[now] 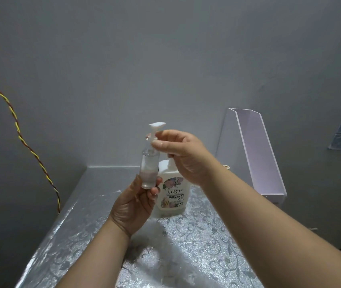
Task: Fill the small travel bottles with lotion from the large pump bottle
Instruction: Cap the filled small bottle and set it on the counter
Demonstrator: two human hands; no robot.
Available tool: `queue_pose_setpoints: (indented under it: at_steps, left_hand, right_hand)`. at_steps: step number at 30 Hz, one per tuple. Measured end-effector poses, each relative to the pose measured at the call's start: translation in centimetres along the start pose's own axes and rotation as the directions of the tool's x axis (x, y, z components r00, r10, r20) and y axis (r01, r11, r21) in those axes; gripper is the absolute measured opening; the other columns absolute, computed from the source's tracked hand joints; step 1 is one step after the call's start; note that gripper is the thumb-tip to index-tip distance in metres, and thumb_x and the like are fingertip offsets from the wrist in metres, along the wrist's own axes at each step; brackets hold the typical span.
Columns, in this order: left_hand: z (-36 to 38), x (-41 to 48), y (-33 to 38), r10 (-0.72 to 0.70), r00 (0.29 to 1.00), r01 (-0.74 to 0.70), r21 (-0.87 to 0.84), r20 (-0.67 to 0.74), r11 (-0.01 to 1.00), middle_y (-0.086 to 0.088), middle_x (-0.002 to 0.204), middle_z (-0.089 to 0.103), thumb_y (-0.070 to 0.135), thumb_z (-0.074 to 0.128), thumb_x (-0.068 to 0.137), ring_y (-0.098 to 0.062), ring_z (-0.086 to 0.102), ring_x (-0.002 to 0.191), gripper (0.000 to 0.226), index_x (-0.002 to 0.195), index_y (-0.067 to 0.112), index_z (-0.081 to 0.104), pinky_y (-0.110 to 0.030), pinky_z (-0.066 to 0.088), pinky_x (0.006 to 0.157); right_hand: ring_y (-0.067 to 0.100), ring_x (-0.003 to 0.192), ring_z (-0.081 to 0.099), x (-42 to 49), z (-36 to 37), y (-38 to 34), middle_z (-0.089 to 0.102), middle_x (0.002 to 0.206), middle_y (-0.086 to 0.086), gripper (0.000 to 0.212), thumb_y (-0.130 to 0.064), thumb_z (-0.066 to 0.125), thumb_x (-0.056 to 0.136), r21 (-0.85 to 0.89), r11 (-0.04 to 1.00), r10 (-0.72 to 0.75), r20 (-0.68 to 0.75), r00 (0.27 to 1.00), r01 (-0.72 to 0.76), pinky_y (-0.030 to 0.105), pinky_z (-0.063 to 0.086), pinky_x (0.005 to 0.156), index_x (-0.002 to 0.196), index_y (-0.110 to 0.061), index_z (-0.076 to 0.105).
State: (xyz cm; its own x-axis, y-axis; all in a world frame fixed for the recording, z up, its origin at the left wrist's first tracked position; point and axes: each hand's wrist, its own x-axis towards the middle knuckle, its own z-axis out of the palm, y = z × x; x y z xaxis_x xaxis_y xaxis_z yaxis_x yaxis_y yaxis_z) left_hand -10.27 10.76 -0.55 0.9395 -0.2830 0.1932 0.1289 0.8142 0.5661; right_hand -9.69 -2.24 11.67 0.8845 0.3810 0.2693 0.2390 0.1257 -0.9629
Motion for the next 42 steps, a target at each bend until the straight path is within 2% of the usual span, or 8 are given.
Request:
queue_pose_setpoints:
  at_steps: [3, 7, 11, 18, 27, 32, 36, 42]
  left_hand:
    - [0.0, 0.0, 0.0, -0.013, 1.000, 0.012, -0.018, -0.009, 1.000, -0.014, 0.076, 0.067, 0.029, 0.102, 0.026, -0.012, 0.061, 0.052, 0.073, 0.088, 0.001, 0.076, -0.016, 0.052, 0.047]
    - [0.1, -0.2, 0.0, -0.023, 1.000, 0.023, -0.013, -0.001, 1.000, -0.013, 0.075, 0.067, 0.028, 0.102, 0.027, -0.011, 0.060, 0.051, 0.074, 0.090, 0.000, 0.076, -0.016, 0.050, 0.045]
    - [0.3, -0.2, -0.1, -0.046, 0.999, 0.046, 0.012, 0.013, 0.999, -0.012, 0.074, 0.067, 0.029, 0.101, 0.029, -0.011, 0.060, 0.051, 0.073, 0.091, 0.001, 0.076, -0.016, 0.050, 0.046]
    - [-0.2, -0.4, -0.1, -0.133, 0.985, 0.137, -0.030, 0.113, 0.990, -0.013, 0.078, 0.068, 0.026, 0.099, 0.044, -0.012, 0.063, 0.057, 0.067, 0.099, -0.003, 0.074, -0.016, 0.053, 0.050]
    - [0.2, 0.0, -1.0, -0.079, 0.996, 0.072, 0.155, 0.042, 0.985, -0.019, 0.086, 0.072, 0.027, 0.101, 0.033, -0.016, 0.069, 0.062, 0.071, 0.094, 0.001, 0.077, -0.020, 0.058, 0.057]
    - [0.7, -0.1, -1.8, -0.081, 0.996, 0.053, 0.466, 0.042, 0.883, -0.016, 0.097, 0.075, 0.049, 0.096, 0.035, -0.019, 0.073, 0.076, 0.074, 0.095, 0.010, 0.078, -0.023, 0.058, 0.063]
    - [0.3, -0.3, -2.1, -0.061, 0.997, 0.023, 0.600, 0.043, 0.800, -0.015, 0.092, 0.074, 0.054, 0.094, 0.036, -0.016, 0.068, 0.067, 0.071, 0.096, 0.018, 0.078, -0.022, 0.057, 0.062]
    - [-0.2, -0.2, -2.2, -0.019, 0.998, -0.035, 0.777, 0.060, 0.629, -0.011, 0.088, 0.075, 0.070, 0.084, 0.043, -0.016, 0.067, 0.069, 0.064, 0.093, 0.030, 0.078, -0.024, 0.056, 0.066]
  right_hand:
    - [0.011, 0.068, 0.054, 0.1, 0.1, 0.2, 0.056, 0.074, 0.002, 0.024, 0.002, 0.071, 0.077, -0.011, 0.999, -0.044, -0.072, 0.996, 0.044, 0.022, 0.043, 0.073, 0.073, -0.015, 0.054]
    - [0.009, 0.084, 0.056, -0.1, 0.0, 0.4, 0.064, 0.089, -0.005, 0.024, -0.014, 0.068, 0.084, -0.023, 0.998, 0.053, 0.042, 0.998, -0.052, 0.029, 0.034, 0.081, 0.106, -0.011, 0.063]
    - [0.009, 0.070, 0.057, -0.2, 0.2, 0.3, 0.061, 0.076, 0.001, 0.013, 0.002, 0.068, 0.081, 0.012, 1.000, 0.023, -0.035, 0.999, -0.023, 0.022, 0.044, 0.077, 0.084, -0.007, 0.060]
    - [-0.003, 0.068, 0.058, -1.0, -0.2, -0.2, 0.063, 0.083, -0.004, 0.008, -0.004, 0.061, 0.088, -0.048, 0.999, 0.018, 0.068, 0.998, -0.015, 0.014, 0.043, 0.074, 0.091, -0.008, 0.067]
    - [-0.006, 0.062, 0.061, -1.9, -1.3, 1.1, 0.067, 0.068, -0.010, 0.006, -0.009, 0.069, 0.083, -0.140, 0.990, -0.041, -0.123, 0.991, 0.024, 0.001, 0.047, 0.062, 0.077, -0.012, 0.069]
    - [-0.003, 0.062, 0.059, -3.3, -3.3, 0.4, 0.067, 0.067, -0.010, 0.003, -0.010, 0.069, 0.083, -0.147, 0.989, -0.033, -0.237, 0.971, -0.003, 0.010, 0.043, 0.070, 0.082, -0.012, 0.071]
    - [-0.009, 0.039, 0.048, -4.1, -6.6, 0.2, 0.063, 0.068, -0.006, 0.023, -0.016, 0.074, 0.079, -0.200, 0.976, -0.017, -0.448, 0.894, -0.082, 0.008, 0.035, 0.044, 0.098, -0.003, 0.069]
    - [0.012, 0.066, 0.051, -4.3, -11.0, 3.3, 0.057, 0.069, -0.001, 0.024, -0.025, 0.083, 0.071, -0.431, 0.840, -0.046, -0.662, 0.748, -0.330, 0.025, 0.040, 0.063, 0.080, -0.006, 0.071]
